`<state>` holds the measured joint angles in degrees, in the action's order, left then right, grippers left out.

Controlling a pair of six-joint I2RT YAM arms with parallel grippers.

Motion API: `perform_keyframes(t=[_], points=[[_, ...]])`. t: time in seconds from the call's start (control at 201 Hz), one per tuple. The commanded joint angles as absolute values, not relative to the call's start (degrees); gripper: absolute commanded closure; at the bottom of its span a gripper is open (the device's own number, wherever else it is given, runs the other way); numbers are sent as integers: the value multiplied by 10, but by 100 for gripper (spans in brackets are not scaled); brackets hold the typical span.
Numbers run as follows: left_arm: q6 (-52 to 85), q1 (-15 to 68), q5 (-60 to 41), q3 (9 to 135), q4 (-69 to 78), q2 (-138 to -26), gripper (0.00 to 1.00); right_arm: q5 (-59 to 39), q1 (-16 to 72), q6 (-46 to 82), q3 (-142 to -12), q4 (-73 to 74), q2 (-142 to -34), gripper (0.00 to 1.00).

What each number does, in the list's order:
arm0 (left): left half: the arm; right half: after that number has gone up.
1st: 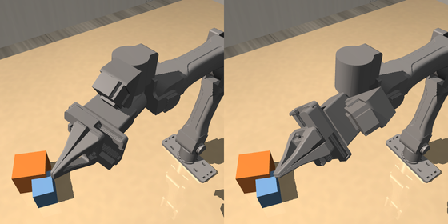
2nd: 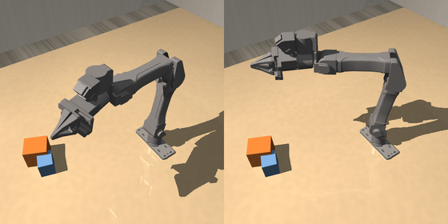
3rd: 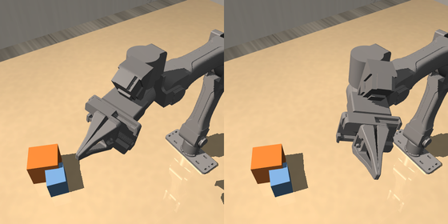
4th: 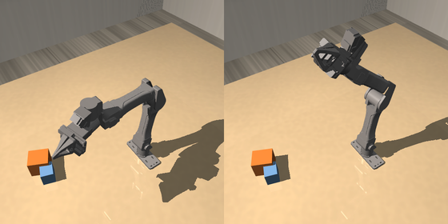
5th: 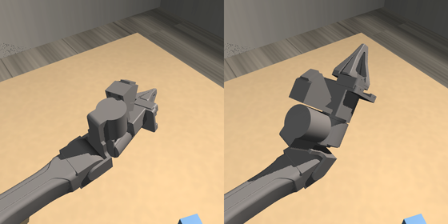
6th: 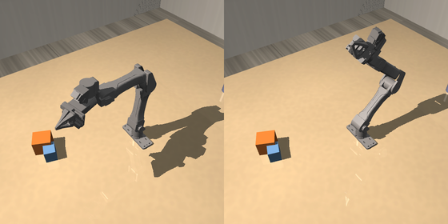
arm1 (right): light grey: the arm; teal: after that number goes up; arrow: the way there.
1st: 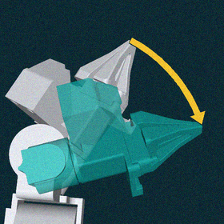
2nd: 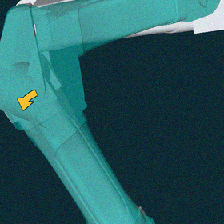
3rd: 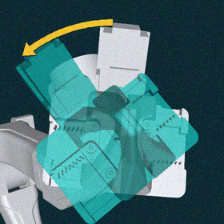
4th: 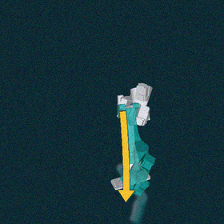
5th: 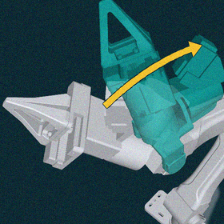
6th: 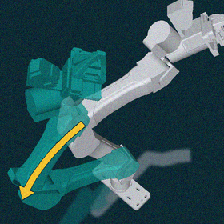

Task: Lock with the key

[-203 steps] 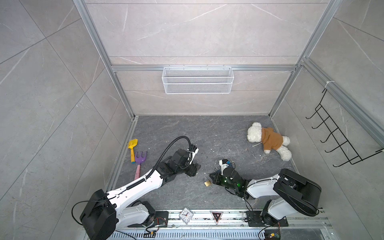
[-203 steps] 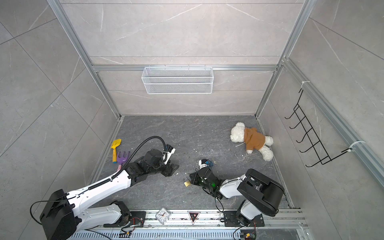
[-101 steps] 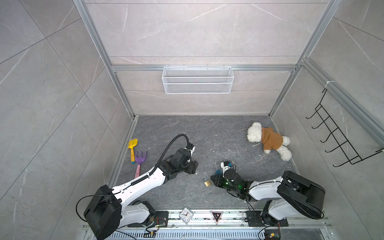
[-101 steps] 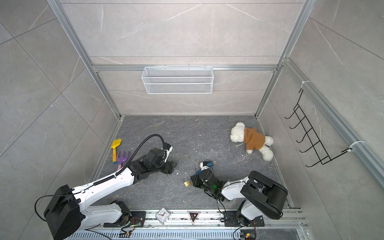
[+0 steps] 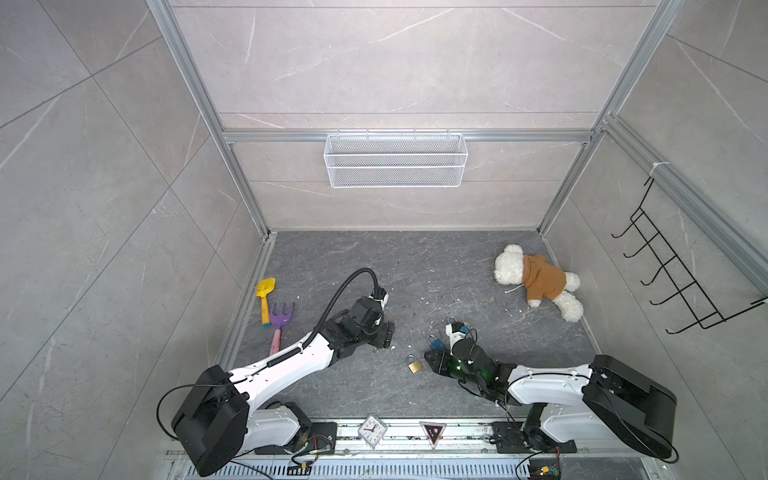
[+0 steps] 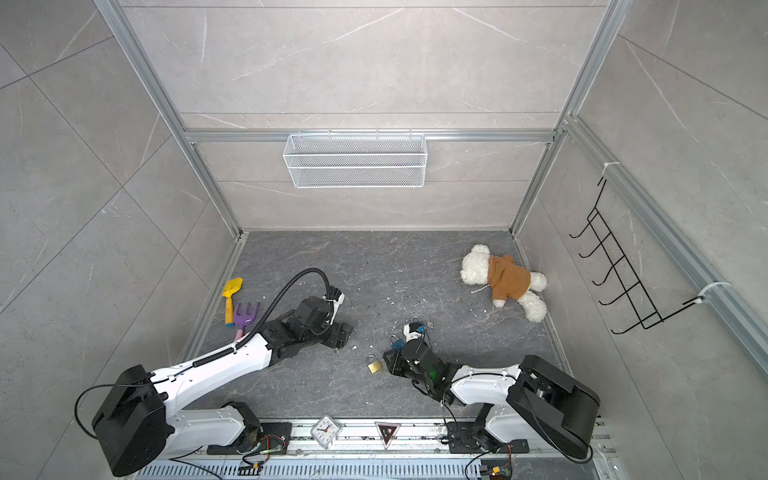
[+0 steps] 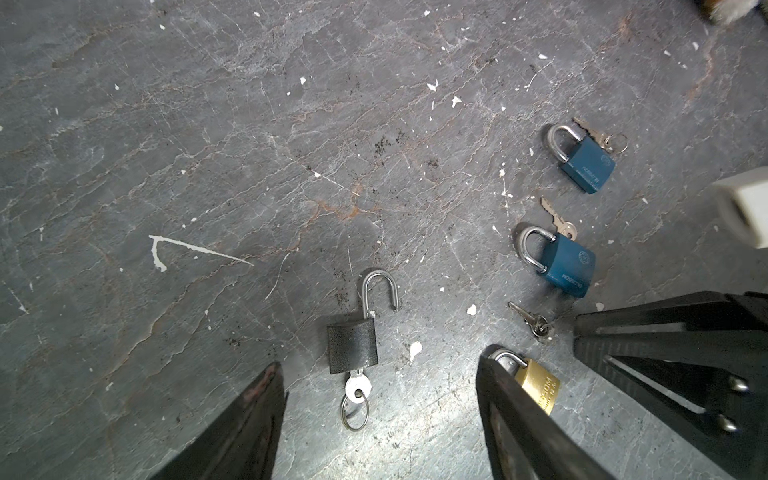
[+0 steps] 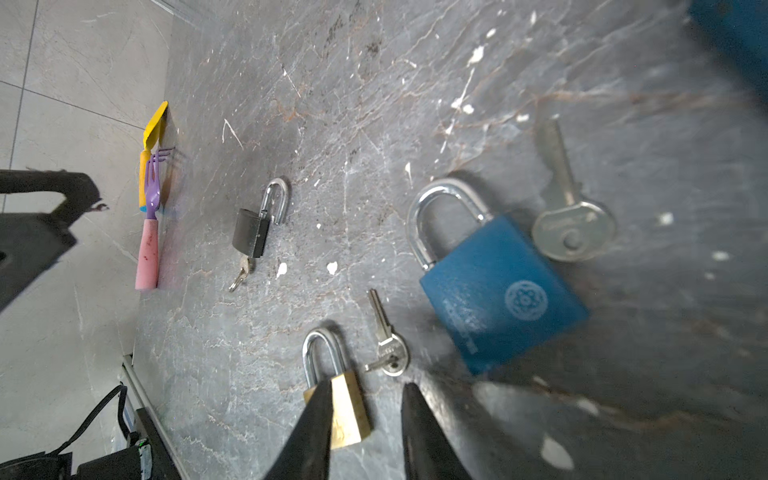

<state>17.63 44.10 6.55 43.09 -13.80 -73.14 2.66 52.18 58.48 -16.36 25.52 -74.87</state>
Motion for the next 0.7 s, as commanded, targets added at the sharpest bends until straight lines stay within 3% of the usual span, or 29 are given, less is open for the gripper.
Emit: perform_keyframes(t=[0.0, 0.433, 0.697], points=[[180, 438, 94, 446, -150, -761, 26, 48, 526, 565, -171, 200, -718, 68], [183, 438, 87, 443, -120, -857, 33, 34, 527, 552, -185, 196, -719, 69], [184, 440, 94, 475, -140, -928, 42, 24, 527, 552, -184, 218, -734, 70]])
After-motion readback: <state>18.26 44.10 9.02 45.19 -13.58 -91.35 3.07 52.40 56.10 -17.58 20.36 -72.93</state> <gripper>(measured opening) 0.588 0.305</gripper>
